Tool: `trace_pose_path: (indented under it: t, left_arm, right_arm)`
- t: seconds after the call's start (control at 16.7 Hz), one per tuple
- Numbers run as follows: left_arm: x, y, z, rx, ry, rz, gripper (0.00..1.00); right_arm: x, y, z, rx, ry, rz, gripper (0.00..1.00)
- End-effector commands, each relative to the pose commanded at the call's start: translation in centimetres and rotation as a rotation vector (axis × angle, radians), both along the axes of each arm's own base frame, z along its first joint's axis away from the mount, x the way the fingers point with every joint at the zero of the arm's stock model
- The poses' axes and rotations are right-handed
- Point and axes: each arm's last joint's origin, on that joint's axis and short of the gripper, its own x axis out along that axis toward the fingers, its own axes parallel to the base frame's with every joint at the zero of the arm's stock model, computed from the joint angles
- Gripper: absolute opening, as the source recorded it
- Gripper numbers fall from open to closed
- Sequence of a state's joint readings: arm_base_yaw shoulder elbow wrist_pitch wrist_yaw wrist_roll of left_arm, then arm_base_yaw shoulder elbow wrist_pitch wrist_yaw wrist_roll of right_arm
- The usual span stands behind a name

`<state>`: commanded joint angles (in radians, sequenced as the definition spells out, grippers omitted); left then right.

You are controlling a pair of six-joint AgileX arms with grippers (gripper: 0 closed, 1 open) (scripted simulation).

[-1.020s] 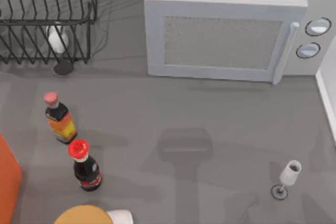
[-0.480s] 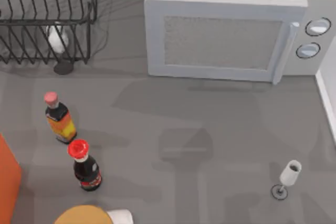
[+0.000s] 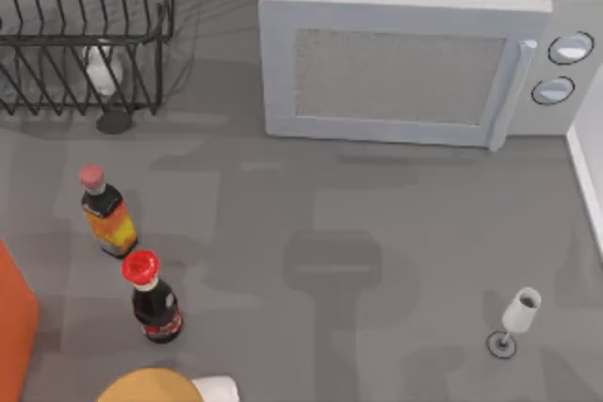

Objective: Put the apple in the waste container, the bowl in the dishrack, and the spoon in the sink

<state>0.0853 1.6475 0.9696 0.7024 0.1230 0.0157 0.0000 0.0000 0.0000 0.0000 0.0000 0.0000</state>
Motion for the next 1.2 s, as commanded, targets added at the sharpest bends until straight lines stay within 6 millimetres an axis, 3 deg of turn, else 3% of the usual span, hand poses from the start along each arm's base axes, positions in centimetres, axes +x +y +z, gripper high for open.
trace_pose_path:
  t: [0.24,0.48,1.2]
  left_arm:
    - [0.9,-0.6,-3.9,-0.002,0.025,0.000,0.00]
    - [1.0,-0.6,-4.0,-0.002,0.026,0.000,0.00]
    - [1.0,-0.6,-4.0,-0.002,0.026,0.000,0.90]
  right_arm:
    - [0.0,0.0,0.0,0.000,0.000,0.000,1.00]
    - [0.0,0.0,0.0,0.000,0.000,0.000,1.00]
    - [0.0,0.0,0.0,0.000,0.000,0.000,1.00]
